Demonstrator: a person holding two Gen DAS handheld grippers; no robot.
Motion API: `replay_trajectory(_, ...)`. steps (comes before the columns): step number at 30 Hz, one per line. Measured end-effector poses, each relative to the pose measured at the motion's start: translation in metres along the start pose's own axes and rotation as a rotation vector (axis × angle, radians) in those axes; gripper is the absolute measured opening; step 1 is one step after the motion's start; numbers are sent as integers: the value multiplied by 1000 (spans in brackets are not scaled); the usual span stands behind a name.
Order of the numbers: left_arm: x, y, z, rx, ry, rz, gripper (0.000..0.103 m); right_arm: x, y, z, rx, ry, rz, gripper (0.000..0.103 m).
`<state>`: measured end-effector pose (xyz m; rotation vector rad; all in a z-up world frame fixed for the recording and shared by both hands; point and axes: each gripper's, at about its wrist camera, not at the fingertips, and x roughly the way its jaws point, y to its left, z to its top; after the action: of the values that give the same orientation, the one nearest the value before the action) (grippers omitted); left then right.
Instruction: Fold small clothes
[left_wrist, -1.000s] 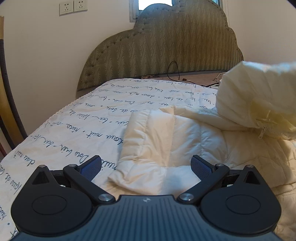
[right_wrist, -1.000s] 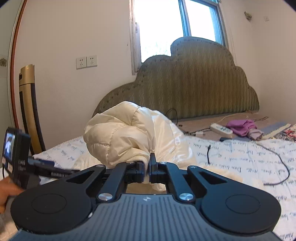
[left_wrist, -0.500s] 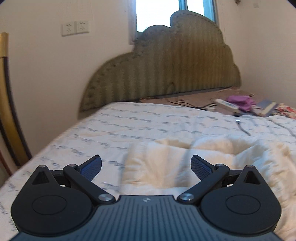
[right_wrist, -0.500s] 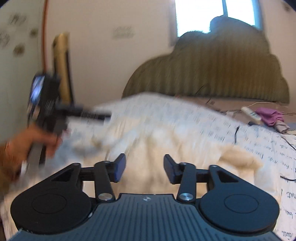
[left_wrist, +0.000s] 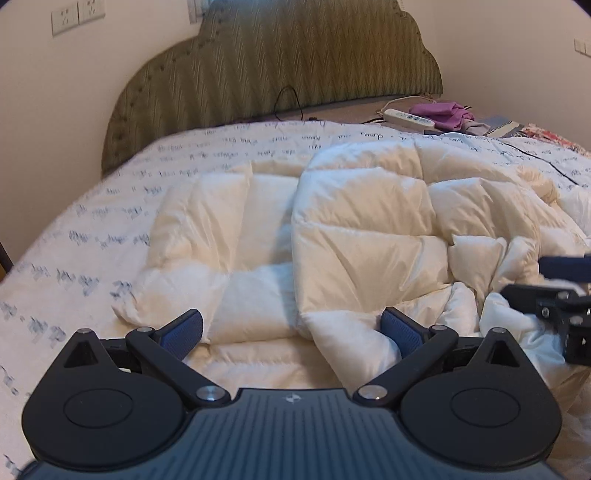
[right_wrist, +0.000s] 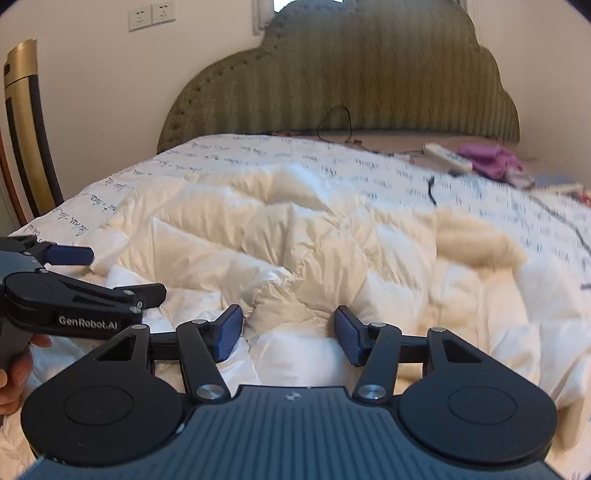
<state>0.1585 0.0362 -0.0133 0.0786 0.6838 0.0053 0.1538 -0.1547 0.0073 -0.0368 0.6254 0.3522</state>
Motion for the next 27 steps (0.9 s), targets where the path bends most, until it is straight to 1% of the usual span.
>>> replay_trajectory(3,3,1,-4,-2,3,-3,103,6,0,-10,8,12,6,63)
replay_trajectory(8,8,1,-9,3,-4,0,103,15,10,-20,-43,18,-17,66)
replay_trajectory(11,10,0,-12,-1,-8,-2,103,18,11,-25,-51,14,-21,67)
replay_trajectory(18,13,-1,-16,4,-20,1,103,24,19,-30,-100,-2,-48,69)
replay_trajectory(23,14,-1,-20,-3,-31,-4,103,24,16,-30,-91,-9,-42,69)
replay_trajectory(27,11,0,-15,17,-9,-6,103,23,15,-30,-88,-14,-44,71)
